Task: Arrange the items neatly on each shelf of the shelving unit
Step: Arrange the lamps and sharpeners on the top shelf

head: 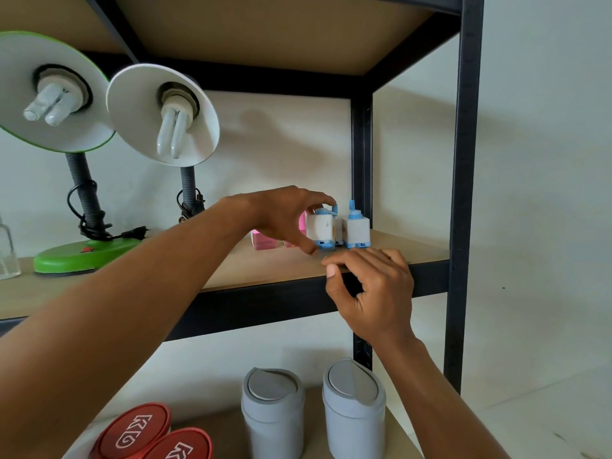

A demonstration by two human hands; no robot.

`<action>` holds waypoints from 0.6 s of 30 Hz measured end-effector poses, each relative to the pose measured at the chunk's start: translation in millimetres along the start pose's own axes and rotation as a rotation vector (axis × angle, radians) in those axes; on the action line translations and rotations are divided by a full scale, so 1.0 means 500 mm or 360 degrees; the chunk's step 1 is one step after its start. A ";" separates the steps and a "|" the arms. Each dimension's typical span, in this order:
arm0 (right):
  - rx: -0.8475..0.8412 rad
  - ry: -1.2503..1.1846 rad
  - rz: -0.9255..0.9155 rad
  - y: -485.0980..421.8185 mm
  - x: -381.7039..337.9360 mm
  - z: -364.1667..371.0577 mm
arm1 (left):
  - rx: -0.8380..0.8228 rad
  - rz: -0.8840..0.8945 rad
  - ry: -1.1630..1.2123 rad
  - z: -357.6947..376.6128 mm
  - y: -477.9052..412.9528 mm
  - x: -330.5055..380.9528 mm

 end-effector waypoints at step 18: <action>-0.0077 -0.0049 -0.0017 -0.006 0.002 -0.003 | -0.0043 -0.0459 -0.0183 -0.028 0.023 -0.048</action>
Point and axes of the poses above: each hand's wrist, its own y-axis away from the middle knuckle, its own z-axis out of the palm, x = y × z, the point moved 7 cm from there along -y, towards the middle knuckle, and after that the axes turned 10 degrees about y, right-handed, at the moved point
